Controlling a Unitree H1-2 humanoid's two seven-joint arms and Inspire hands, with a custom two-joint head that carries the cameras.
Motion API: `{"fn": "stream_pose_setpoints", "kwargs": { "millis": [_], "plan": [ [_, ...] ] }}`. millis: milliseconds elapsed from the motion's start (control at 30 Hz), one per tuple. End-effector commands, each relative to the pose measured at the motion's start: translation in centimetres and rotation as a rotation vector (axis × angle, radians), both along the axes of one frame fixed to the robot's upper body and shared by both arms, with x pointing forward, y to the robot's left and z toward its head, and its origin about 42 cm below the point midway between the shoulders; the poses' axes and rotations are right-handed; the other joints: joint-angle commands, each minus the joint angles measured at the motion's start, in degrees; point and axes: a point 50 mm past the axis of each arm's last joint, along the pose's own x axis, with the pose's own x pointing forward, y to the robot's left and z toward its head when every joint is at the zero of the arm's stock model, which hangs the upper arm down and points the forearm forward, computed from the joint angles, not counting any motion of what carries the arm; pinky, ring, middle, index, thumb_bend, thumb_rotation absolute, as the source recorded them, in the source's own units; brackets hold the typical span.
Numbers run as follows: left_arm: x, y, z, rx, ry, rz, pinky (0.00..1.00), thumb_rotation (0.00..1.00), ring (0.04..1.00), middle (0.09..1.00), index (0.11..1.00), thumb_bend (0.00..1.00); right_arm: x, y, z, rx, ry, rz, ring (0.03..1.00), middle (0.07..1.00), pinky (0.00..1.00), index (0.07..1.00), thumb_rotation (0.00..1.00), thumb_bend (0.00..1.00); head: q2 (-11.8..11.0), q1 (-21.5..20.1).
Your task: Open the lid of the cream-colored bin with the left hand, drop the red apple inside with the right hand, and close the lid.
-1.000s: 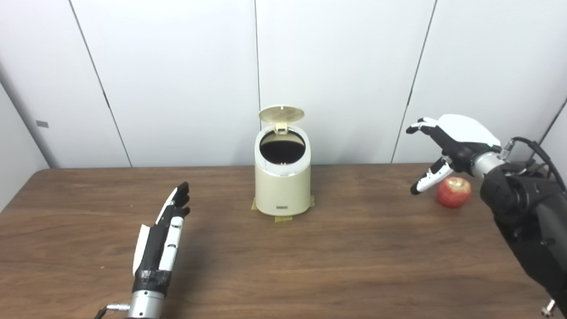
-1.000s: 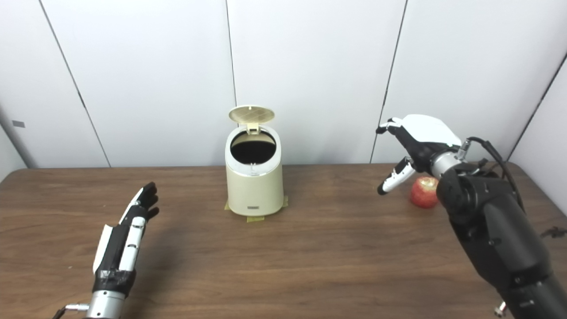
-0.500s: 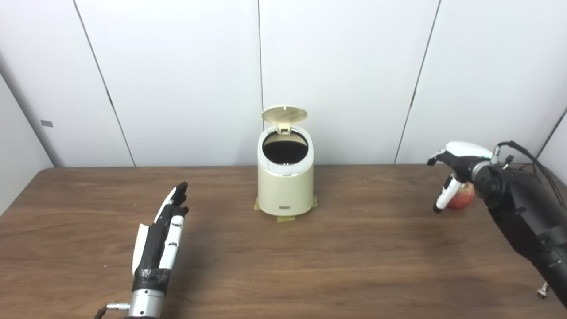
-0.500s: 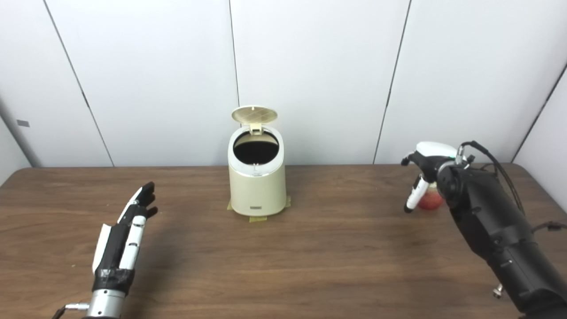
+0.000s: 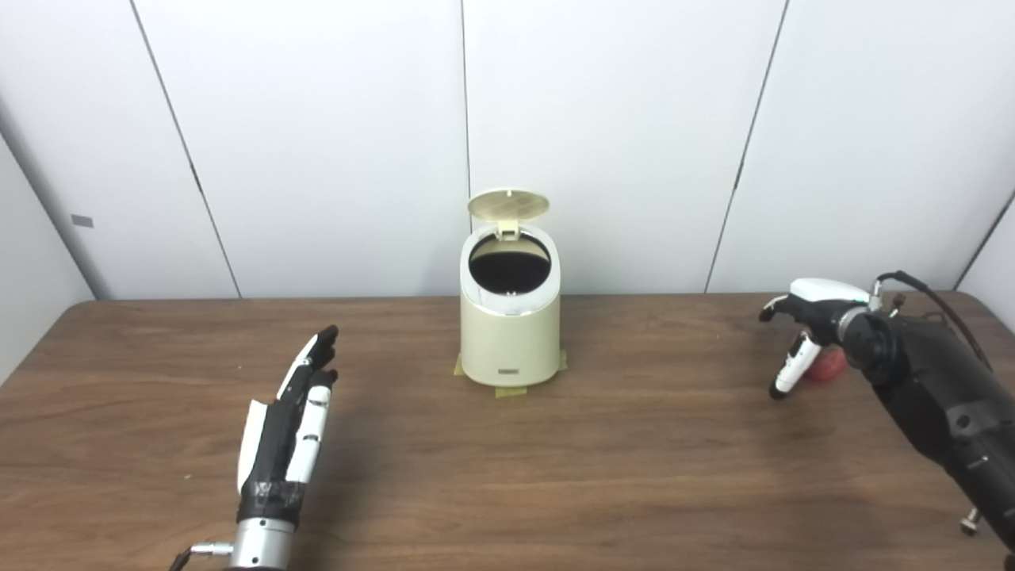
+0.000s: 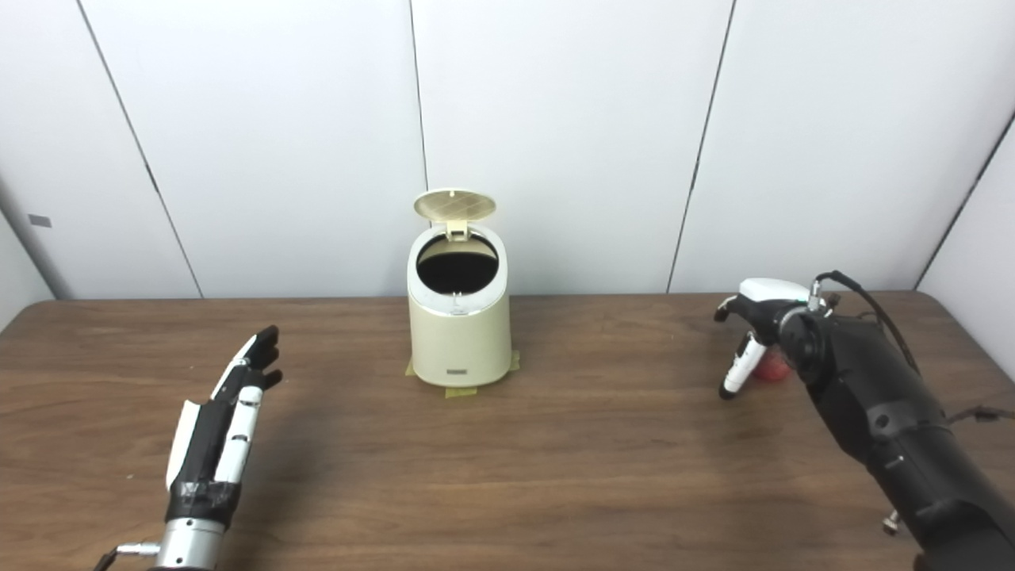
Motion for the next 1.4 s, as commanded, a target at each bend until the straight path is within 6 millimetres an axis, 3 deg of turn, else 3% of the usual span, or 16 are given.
{"fn": "stream_pose_setpoints", "kwargs": {
  "millis": [0, 167, 433, 633, 667, 700, 767, 833, 967, 1033, 1100, 1367],
  "plan": [
    [-0.4, -0.5, -0.1, -0.014, -0.034, -0.006, 0.88, 0.91, 0.941, 0.949, 0.923, 0.19, 1.3, -0.1, 3.3, -0.012, -0.079, -0.006, 0.901, 0.951, 0.71, 0.836, 0.18, 0.94, 0.15, 0.03],
    [-0.6, -0.5, 0.0, -0.015, -0.032, -0.006, 0.87, 0.9, 0.941, 0.945, 0.921, 0.2, 1.1, -0.1, 3.0, -0.086, -0.055, 0.021, 0.842, 0.912, 0.68, 0.812, 0.2, 0.9, 0.27, -0.14],
    [-0.4, -0.5, 0.1, -0.029, -0.03, -0.009, 0.87, 0.9, 0.943, 0.949, 0.925, 0.18, 1.1, -0.5, 3.4, -0.219, 0.022, 0.025, 0.845, 0.878, 0.66, 0.818, 0.19, 0.88, 0.37, -0.43],
    [-0.4, -0.6, 0.2, -0.033, -0.035, -0.008, 0.86, 0.86, 0.934, 0.942, 0.919, 0.19, 0.9, -0.3, 3.8, -0.259, 0.077, -0.002, 0.584, 0.691, 0.44, 0.786, 0.11, 0.83, 0.44, -0.43],
    [-0.4, -0.7, 0.2, -0.032, -0.034, -0.008, 0.86, 0.86, 0.934, 0.942, 0.922, 0.19, 0.9, -0.4, 3.6, -0.262, 0.06, -0.016, 0.494, 0.591, 0.36, 0.744, 0.06, 0.7, 0.48, -0.45],
    [-0.4, -0.7, 0.2, -0.033, -0.034, -0.009, 0.86, 0.87, 0.936, 0.943, 0.924, 0.2, 0.7, -0.3, 3.6, -0.268, 0.031, -0.014, 0.399, 0.527, 0.29, 0.595, 0.02, 0.6, 0.47, -0.44],
    [-0.4, -0.7, 0.2, -0.035, -0.034, -0.013, 0.87, 0.88, 0.938, 0.945, 0.926, 0.2, 0.4, -0.2, 3.5, -0.289, -0.013, -0.008, 0.335, 0.491, 0.24, 0.517, 0.01, 0.55, 0.49, -0.36],
    [-0.4, -0.7, 0.2, -0.042, -0.035, -0.016, 0.87, 0.88, 0.942, 0.949, 0.93, 0.2, 0.4, 0.0, 3.4, -0.297, -0.046, -0.016, 0.256, 0.477, 0.16, 0.498, 0.0, 0.53, 0.49, -0.36],
    [-0.5, -0.6, 0.3, -0.046, -0.032, -0.01, 0.87, 0.86, 0.938, 0.946, 0.926, 0.2, 0.1, 0.2, 3.5, -0.268, -0.101, -0.005, 0.279, 0.476, 0.19, 0.493, 0.0, 0.53, 0.66, -0.53],
    [-0.5, -0.6, 0.3, -0.036, -0.03, -0.008, 0.87, 0.87, 0.938, 0.947, 0.931, 0.2, 0.1, -0.1, 3.5, -0.237, -0.134, -0.002, 0.36, 0.445, 0.27, 0.499, 0.0, 0.53, 0.71, -0.57],
    [-0.4, -0.6, 0.3, -0.036, -0.031, -0.011, 0.87, 0.89, 0.94, 0.95, 0.932, 0.19, 0.2, -0.2, 3.6, -0.227, -0.138, -0.013, 0.436, 0.467, 0.35, 0.492, 0.0, 0.53, 0.71, -0.57],
    [-0.4, -0.6, 0.3, -0.03, -0.029, -0.01, 0.88, 0.89, 0.944, 0.951, 0.934, 0.18, 0.2, 0.2, 3.9, -0.235, -0.154, -0.012, 0.538, 0.545, 0.51, 0.461, 0.0, 0.52, 0.76, -0.56]
  ]
}}
